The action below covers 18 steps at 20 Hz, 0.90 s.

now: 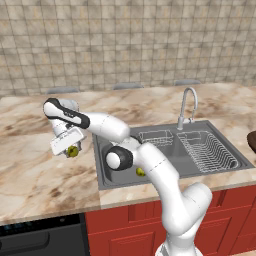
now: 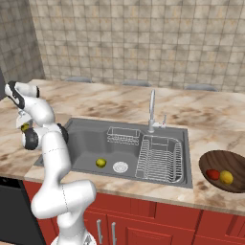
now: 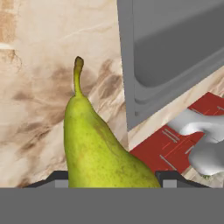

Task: There is a mixed pile of frozen fruits and vegetables on the counter. Locate all the frozen vegetables and place the items in a bowl on the counter. Take all the frozen fruits and defrost them in a running sink.

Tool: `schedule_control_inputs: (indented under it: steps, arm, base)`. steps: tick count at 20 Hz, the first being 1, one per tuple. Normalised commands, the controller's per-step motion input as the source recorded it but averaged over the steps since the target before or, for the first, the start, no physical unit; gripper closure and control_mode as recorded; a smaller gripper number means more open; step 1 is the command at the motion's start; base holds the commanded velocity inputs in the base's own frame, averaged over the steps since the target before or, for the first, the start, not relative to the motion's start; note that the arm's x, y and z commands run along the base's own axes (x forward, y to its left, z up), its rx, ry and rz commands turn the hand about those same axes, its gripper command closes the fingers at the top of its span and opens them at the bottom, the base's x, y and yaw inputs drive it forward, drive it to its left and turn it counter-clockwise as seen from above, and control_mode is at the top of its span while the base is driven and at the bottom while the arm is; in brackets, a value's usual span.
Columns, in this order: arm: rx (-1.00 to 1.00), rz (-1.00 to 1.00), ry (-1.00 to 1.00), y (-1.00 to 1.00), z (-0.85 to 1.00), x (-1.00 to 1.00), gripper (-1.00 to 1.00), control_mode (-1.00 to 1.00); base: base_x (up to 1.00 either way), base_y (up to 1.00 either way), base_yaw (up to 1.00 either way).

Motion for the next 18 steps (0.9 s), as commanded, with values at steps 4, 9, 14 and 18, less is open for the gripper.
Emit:
schedule_control_inputs:
  steps: [4,9,14,18]
  arm:
    - [-0.23,-0.02,0.31,-0.75,0.03,-0.24,1.00,-1.00]
    - [-0.25,-0.02,0.33,-0.75,0.00,-0.19,1.00,-1.00]
    - [-0.22,-0.05,0.20,-0.59,0.39,-0.13,1.00,-1.00]
    - [-0.13,-0.15,-0.04,-0.13,0.93,0.03,1.00,-1.00]
  base:
    - [0.00,0.00,0.00]
    - [0.00,0.00,0.00]
    - [0.00,0.00,0.00]
    - [0.00,0.00,0.00]
